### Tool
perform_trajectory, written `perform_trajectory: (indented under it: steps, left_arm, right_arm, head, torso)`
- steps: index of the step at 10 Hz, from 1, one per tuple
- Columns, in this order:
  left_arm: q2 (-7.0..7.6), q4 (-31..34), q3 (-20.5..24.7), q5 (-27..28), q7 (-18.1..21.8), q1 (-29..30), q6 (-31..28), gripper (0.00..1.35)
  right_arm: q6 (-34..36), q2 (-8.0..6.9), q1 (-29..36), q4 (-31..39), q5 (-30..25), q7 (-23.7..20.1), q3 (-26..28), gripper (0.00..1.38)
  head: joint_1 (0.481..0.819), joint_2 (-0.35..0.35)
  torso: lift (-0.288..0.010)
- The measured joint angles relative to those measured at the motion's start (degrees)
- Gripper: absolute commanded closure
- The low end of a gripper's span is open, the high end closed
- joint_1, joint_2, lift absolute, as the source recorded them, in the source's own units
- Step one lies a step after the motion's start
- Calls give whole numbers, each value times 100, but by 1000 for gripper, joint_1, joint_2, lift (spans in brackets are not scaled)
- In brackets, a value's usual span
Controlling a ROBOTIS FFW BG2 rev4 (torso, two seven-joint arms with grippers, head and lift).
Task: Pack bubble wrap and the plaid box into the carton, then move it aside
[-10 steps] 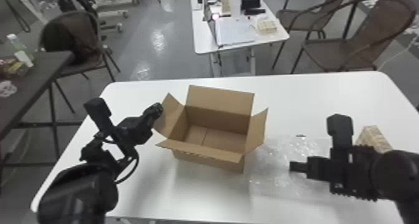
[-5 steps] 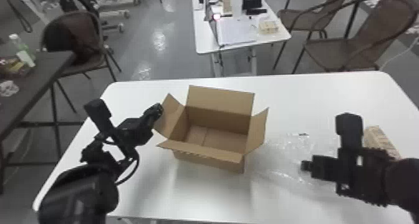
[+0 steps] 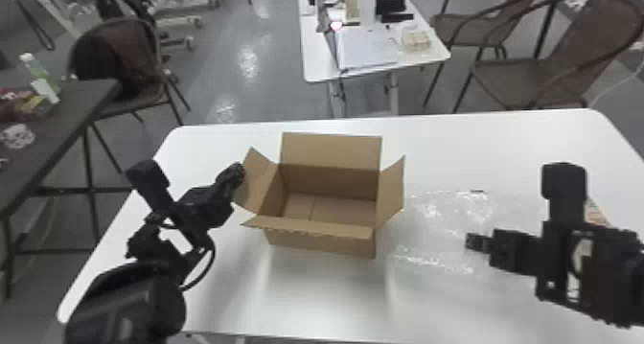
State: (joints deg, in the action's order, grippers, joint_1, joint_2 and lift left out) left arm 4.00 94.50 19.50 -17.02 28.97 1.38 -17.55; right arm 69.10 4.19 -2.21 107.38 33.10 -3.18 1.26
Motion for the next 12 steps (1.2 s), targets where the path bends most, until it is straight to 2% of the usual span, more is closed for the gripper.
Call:
perform_trajectory:
  steps: [2, 4, 6, 9, 12]
  left_arm:
    - [-11, 6, -17, -63, -76, 54, 40, 1213]
    - [-8, 6, -17, -97, -107, 97, 64, 1213]
    - [-5, 7, -35, -100, -177, 106, 73, 1213]
    - [28, 10, -216, -144, -426, 81, 90, 1213]
    - [82, 84, -668, -459, -1177, 287, 507, 1213]
  right_arm:
    - [120, 2, 176, 891, 18, -89, 78, 1276]
    - [86, -4, 255, 1680, 183, -97, 380, 1276]
    - [-239, -5, 128, 1901, 639, -337, 484, 1276]
    - [-662, -95, -343, 1689, 1031, -914, 443, 1276]
    - [-883, -340, -755, 417, 1320, -1547, -42, 1276]
  head:
    - [695, 227]
    - [695, 212]
    - [695, 223]
    - [655, 238]
    - [653, 281]
  torso:
    - [-102]
    - [-102]
    - [-102]
    - [-102]
    - [-102]
